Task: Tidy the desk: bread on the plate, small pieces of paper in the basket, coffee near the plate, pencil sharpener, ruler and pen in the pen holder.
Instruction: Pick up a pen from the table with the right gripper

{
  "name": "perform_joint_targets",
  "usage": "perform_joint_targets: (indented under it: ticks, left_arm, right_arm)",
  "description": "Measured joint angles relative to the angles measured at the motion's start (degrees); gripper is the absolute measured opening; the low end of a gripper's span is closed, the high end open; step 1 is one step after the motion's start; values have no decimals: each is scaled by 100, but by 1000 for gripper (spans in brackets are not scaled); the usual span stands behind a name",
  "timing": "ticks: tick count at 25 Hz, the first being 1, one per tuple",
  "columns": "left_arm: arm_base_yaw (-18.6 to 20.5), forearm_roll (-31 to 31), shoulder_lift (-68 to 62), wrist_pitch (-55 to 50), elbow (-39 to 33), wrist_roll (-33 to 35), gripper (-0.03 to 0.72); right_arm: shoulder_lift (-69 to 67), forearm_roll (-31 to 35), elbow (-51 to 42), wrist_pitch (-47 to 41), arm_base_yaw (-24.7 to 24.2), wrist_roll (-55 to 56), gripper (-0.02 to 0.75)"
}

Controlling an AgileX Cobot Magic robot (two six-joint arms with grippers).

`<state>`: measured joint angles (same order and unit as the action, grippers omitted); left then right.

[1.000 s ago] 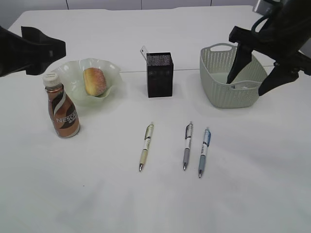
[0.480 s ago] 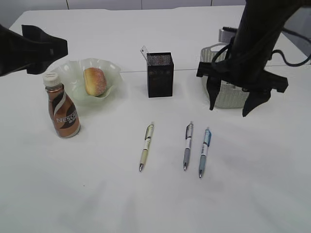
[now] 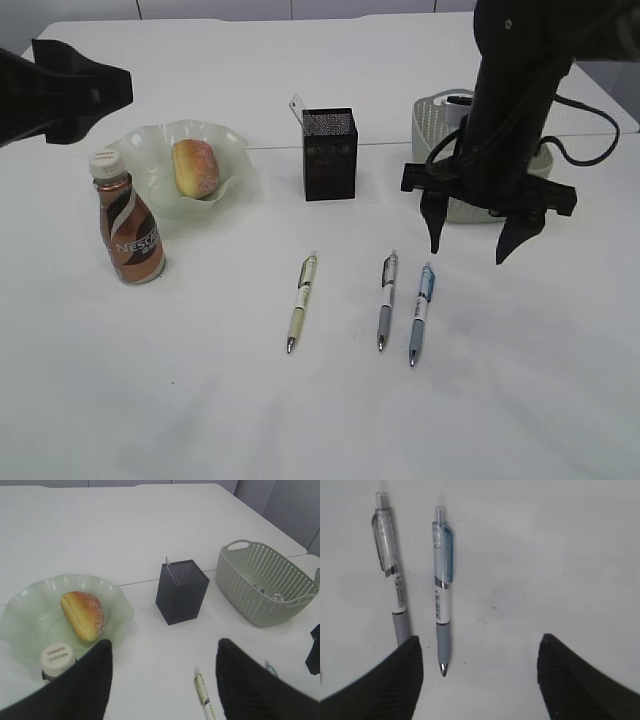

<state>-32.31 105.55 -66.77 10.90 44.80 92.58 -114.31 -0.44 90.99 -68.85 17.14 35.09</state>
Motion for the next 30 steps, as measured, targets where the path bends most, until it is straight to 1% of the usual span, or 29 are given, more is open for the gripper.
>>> perform_joint_targets:
  ticks: [7,11,14,20,24,30]
  left_arm:
    - [0,0,0,0,0,0,475]
    - [0,0,0,0,0,0,475]
    - [0,0,0,0,0,0,475]
    - [0,0,0,0,0,0,475]
    - [0,0,0,0,0,0,475]
    - [0,0,0,0,0,0,475]
  right_arm:
    - [-298,187,0,431,0,7,552]
    - [-528,339,0,471,0,15,552]
    - [-685,361,0,498,0,15,552]
    - [-728,364,0,969,0,15,552]
    - [-831,373,0,1010,0,22,552]
    - [-1012,578,0,1012,0,22,552]
